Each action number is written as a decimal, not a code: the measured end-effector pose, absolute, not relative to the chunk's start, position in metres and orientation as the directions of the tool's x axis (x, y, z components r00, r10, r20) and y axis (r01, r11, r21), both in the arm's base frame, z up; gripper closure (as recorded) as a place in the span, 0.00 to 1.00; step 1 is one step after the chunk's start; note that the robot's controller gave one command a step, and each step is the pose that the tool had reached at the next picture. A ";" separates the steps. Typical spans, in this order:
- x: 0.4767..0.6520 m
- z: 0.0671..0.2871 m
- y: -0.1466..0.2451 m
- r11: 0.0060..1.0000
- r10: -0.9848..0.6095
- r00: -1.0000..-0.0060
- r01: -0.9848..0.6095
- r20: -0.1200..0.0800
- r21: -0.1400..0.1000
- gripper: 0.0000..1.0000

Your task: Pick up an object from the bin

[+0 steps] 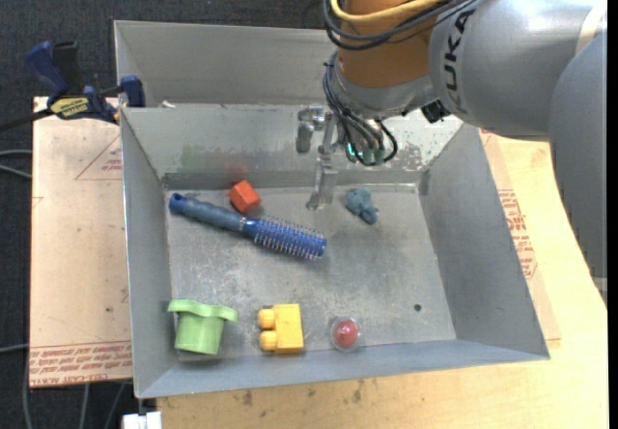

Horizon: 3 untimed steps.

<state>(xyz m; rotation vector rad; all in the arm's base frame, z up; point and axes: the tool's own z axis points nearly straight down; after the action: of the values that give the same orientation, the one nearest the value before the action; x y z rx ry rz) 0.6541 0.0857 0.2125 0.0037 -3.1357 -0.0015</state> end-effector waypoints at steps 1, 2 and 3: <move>0.592 0.065 0.093 0.995 -0.101 -0.995 -0.101 0.007 0.001 0.00; 0.595 0.069 0.092 0.995 -0.098 -0.995 -0.098 -0.001 0.000 1.00; 0.612 0.203 0.097 0.992 -0.128 -0.992 -0.128 -0.011 0.000 1.00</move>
Offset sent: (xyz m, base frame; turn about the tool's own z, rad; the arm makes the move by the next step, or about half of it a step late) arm -0.0593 0.0073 -0.1425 -0.0999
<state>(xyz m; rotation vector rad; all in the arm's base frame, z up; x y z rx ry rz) 0.6124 0.0968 0.2029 0.2028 -3.1455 -0.0014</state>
